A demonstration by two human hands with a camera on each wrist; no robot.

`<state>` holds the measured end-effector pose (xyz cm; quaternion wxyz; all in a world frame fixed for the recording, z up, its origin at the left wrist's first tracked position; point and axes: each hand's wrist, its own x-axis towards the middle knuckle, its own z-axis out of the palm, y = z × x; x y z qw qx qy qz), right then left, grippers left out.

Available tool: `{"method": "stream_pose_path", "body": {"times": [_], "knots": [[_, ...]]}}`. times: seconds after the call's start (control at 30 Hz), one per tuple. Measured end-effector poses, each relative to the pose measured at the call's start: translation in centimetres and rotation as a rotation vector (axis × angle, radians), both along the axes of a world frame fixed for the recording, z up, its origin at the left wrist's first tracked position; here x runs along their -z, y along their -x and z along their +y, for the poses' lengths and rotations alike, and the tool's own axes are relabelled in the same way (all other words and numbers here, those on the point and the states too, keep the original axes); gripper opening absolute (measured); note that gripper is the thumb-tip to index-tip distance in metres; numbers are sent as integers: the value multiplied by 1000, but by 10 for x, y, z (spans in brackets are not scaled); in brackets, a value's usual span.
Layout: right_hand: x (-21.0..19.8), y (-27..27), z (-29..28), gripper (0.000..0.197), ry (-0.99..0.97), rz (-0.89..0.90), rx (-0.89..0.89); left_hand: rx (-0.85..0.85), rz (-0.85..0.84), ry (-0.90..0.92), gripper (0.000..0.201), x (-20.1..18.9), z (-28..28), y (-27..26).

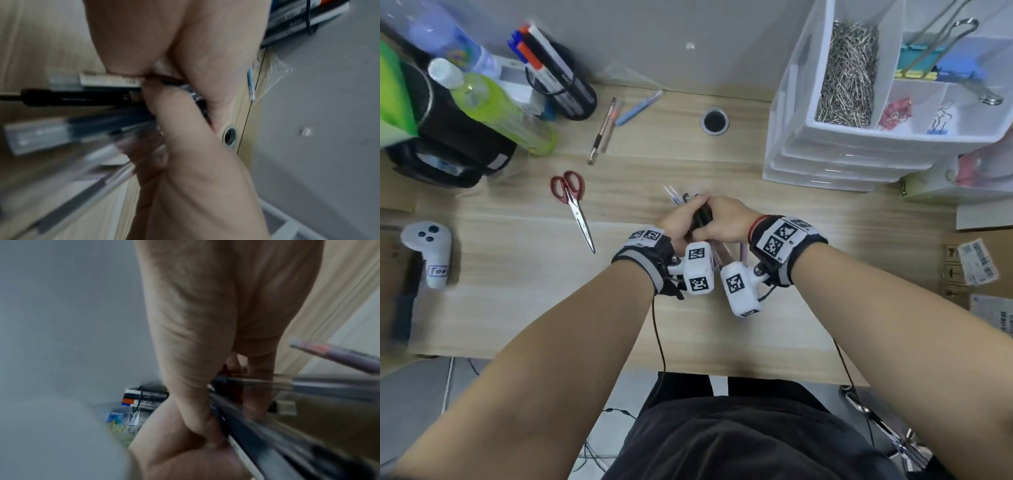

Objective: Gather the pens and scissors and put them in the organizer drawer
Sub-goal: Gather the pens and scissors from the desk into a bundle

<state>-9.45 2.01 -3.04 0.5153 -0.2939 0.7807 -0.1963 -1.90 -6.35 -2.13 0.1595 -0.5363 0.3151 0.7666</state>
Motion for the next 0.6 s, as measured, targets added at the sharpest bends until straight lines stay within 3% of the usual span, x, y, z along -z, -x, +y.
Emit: {"method": "stream_pose_path", "body": {"times": [0.1, 0.23, 0.33, 0.4, 0.47, 0.53, 0.6], "knots": [[4, -5, -15, 37, 1, -4, -88, 4, -83, 30, 28, -1, -21, -14], [8, -10, -41, 46, 31, -20, -132, 15, -100, 59, 32, -1, -48, -30], [9, -12, -66, 41, 56, -94, -176, 48, -181, 223, 36, 11, -76, -41], [5, -13, -82, 31, 98, -132, -161, 88, -235, 341, 46, 19, -96, -47], [0, -9, -99, 33, 112, -158, -56, 109, -278, 386, 41, 26, -120, -49], [1, 1, -117, 30, 119, -58, -19, 214, -341, 385, 34, 24, -144, -50], [8, 18, -136, 36, 108, 170, -96, 258, -366, 396, 46, 21, -164, -52]]}}
